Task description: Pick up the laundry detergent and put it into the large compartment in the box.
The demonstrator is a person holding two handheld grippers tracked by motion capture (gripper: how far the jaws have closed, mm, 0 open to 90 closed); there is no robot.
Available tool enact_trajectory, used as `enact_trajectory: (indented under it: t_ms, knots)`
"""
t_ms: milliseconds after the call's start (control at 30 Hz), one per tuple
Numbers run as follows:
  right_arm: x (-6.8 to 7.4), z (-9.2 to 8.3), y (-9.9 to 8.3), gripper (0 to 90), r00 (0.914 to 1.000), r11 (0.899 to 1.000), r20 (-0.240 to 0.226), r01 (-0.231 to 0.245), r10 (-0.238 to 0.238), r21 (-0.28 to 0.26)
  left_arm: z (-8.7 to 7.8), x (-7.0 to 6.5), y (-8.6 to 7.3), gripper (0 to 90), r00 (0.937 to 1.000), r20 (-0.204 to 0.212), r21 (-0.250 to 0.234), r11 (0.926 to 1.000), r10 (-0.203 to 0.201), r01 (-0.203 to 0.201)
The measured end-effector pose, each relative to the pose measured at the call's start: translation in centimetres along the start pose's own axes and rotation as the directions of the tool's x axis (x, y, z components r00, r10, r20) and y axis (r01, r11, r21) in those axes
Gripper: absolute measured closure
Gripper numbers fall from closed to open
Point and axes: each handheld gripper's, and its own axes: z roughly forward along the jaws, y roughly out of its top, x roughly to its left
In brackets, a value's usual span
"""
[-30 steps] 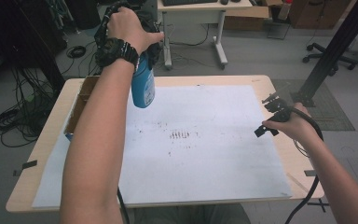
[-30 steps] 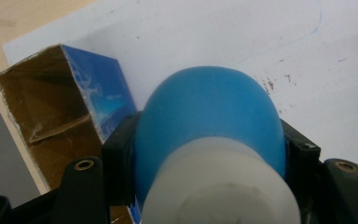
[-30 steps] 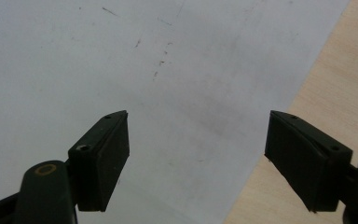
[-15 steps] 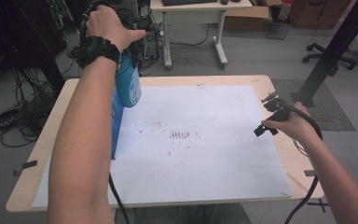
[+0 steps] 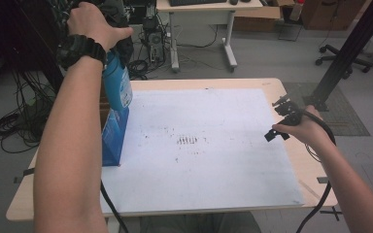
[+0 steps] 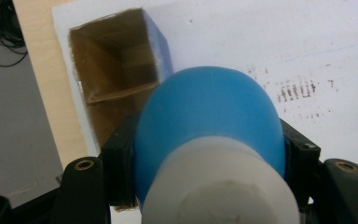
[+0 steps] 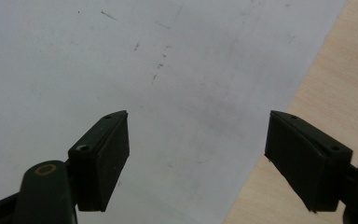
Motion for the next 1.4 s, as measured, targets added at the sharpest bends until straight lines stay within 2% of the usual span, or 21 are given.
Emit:
enact_trajectory:
  t_ms: [200, 333, 733, 1067, 1400]
  knots:
    - [0.0, 0.2, 0.0, 21.7, 1.0000, 1.000, -0.001, -0.003, 0.003, 0.004, -0.3, 1.6, -0.5, 37.5, 0.9992, -0.022, 0.000, 0.9994, -0.034, 0.034]
    - [0.0, 0.3, 0.0, 21.7, 1.0000, 1.000, 0.001, -0.005, 0.005, 0.006, -0.4, 2.7, -0.9, 37.5, 0.9985, -0.018, 0.000, 0.9986, -0.053, 0.053]
    - [-0.1, 0.4, -0.1, 21.7, 1.0000, 1.000, 0.002, -0.010, 0.010, 0.009, -0.5, 4.8, -1.8, 37.5, 0.9956, -0.046, -0.001, 0.9967, -0.081, 0.081]
    - [0.0, 0.5, -0.1, 21.7, 1.0000, 1.000, 0.003, -0.008, 0.008, 0.011, -0.3, 6.0, -2.3, 37.5, 0.9930, -0.057, 0.006, 0.9945, -0.104, 0.104]
    - [0.0, 0.5, -0.1, 21.7, 1.0000, 1.000, 0.001, -0.009, 0.009, 0.011, -0.1, 6.2, -2.5, 37.5, 0.9921, -0.062, 0.012, 0.9939, -0.109, 0.110]
